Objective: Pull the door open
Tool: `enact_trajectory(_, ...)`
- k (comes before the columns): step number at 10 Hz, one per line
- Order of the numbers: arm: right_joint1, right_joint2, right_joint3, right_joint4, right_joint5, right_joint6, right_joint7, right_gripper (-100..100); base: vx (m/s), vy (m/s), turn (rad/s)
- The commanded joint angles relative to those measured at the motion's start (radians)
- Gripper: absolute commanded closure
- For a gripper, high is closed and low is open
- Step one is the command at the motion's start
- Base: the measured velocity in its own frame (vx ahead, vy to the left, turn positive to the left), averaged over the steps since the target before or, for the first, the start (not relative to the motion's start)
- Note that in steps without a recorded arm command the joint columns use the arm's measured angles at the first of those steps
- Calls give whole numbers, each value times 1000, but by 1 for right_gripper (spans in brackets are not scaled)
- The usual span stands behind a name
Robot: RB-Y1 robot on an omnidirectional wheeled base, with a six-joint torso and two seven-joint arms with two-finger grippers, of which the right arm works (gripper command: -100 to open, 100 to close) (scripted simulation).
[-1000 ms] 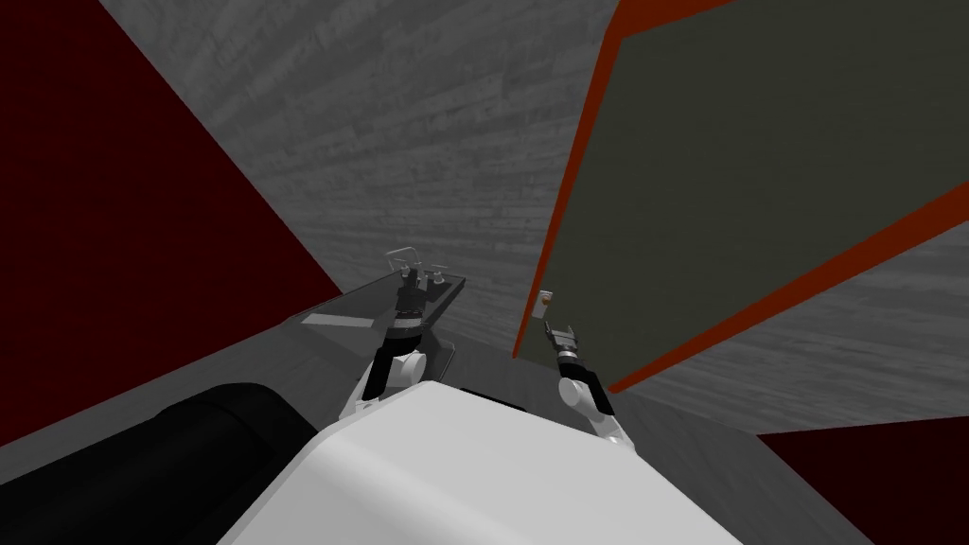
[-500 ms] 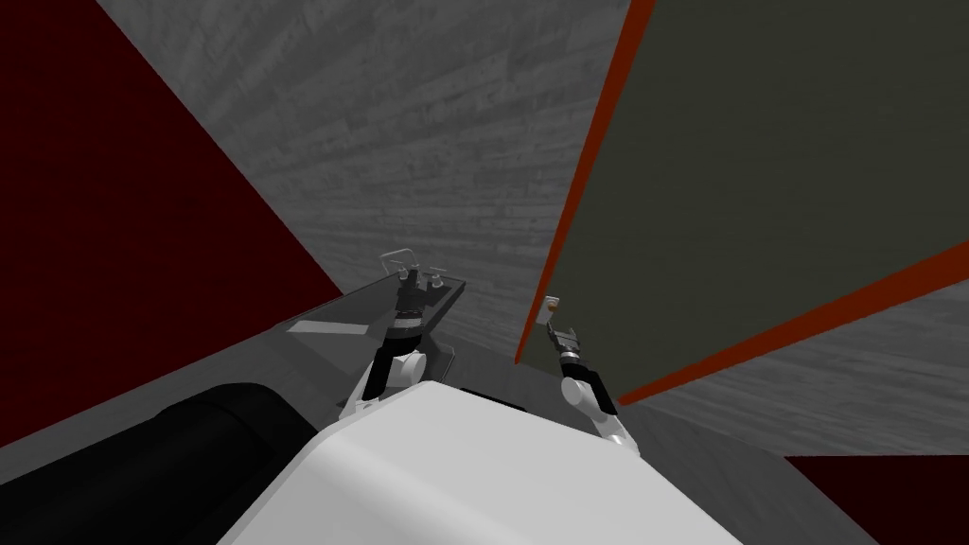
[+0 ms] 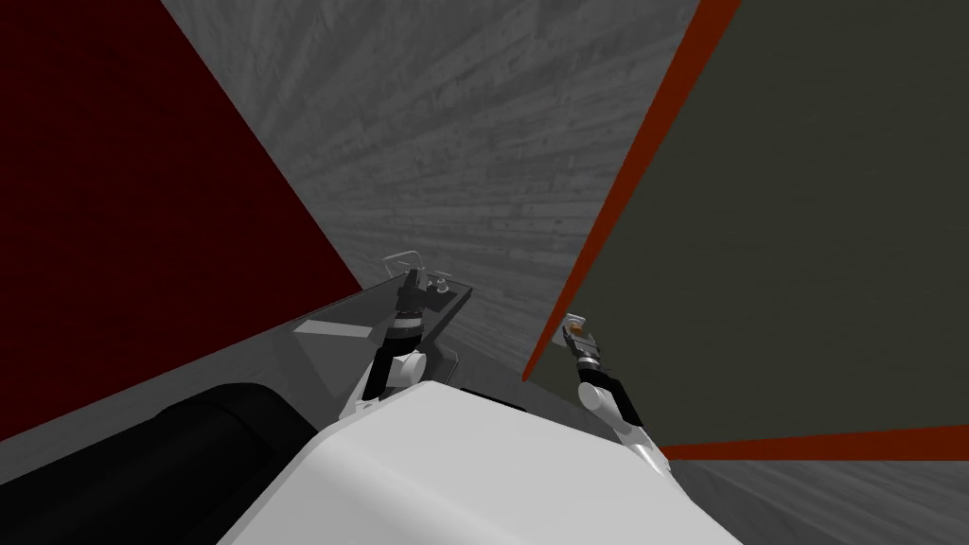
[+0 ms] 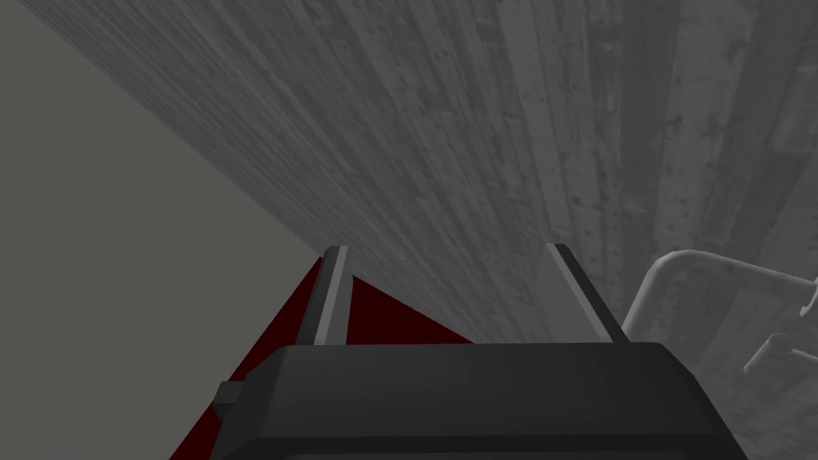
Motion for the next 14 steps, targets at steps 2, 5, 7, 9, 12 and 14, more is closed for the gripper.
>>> enact_trajectory(2, -4, -10, -2, 16, -1, -8, -13, -100, 91, 5, 46)
enact_trajectory(5, -4, -10, -2, 16, -1, -8, -13, 100, -13, -6, -6)
enact_trajectory(7, -4, -10, -2, 16, -1, -8, -13, 100, -6, 0, 2)
enact_trajectory(9, 9, -26, 7, 9, -3, -14, -27, 100, -52, -11, 84)
enact_trajectory(12, 28, -50, 24, -6, -6, -27, -50, 100, -174, -65, 141)
enact_trajectory(14, 46, -72, 39, -20, -9, -38, -71, 100, -199, -78, 200)
